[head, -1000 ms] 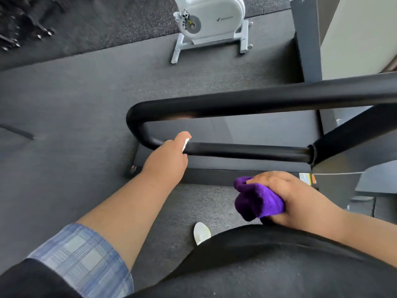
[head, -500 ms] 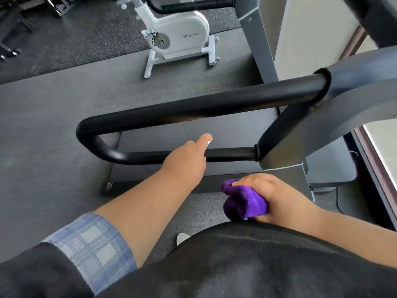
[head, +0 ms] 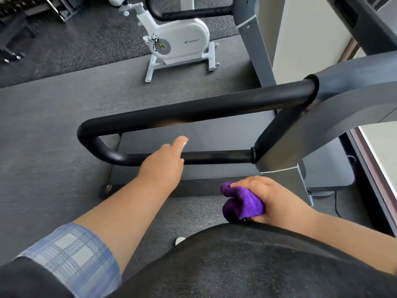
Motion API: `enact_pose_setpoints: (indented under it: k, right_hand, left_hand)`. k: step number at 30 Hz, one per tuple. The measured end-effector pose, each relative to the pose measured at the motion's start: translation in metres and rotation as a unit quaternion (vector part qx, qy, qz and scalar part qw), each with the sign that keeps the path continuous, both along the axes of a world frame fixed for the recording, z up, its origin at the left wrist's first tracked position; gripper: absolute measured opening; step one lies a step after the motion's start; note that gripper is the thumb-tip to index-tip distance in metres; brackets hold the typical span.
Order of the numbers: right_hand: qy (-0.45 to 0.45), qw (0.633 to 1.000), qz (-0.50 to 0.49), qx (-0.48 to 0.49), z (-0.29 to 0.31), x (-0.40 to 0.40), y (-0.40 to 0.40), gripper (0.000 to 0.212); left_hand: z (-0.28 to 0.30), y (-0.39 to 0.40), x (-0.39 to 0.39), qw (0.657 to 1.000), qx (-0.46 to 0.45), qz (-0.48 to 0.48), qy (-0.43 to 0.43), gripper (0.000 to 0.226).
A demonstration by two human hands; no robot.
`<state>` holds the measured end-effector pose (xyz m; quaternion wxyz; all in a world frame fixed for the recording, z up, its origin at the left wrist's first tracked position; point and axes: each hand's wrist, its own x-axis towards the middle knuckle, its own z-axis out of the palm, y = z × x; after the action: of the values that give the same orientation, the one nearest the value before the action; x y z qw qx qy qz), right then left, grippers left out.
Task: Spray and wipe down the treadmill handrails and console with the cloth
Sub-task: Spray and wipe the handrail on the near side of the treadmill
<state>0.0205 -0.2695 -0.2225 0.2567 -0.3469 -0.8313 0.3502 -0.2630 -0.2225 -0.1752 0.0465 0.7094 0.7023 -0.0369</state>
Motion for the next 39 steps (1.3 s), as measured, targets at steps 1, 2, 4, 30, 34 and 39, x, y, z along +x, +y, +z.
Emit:
enact_pose_setpoints:
  k: [1,2,4,30,34,39]
  right_hand:
    - [0.0,1.0,0.001,-0.001,0.0,-0.002,0.0,0.054]
    - [-0.001,1.0,0.003,-0.002,0.0,-0.004,0.0,0.054]
    - [-0.006,1.0,0.014,-0.002,-0.001,-0.008,0.001,0.055]
    - [-0.421,0.899,-0.089,0.084,-0.011,-0.08,0.092,0.049]
    - [-0.41,0.908,-0.044,0.078,-0.008,-0.099,0.1,0.052]
    - [-0.365,0.925,0.015,0.107,0.001,-0.165,0.104,0.056]
  left_hand:
    - [0.003,0.0,-0.012,1.0,0.001,0.021,0.005,0.049]
    - [0.007,0.0,-0.022,0.999,0.0,0.04,0.011,0.049]
    - [0.012,-0.001,-0.038,0.998,-0.007,0.065,0.021,0.046]
    - [0.006,-0.118,-0.049,0.962,-0.026,0.213,-0.17,0.056]
    - [0.003,-0.123,-0.054,0.96,-0.041,0.219,-0.168,0.056]
    - [0.005,-0.113,-0.048,0.96,-0.046,0.2,-0.189,0.057]
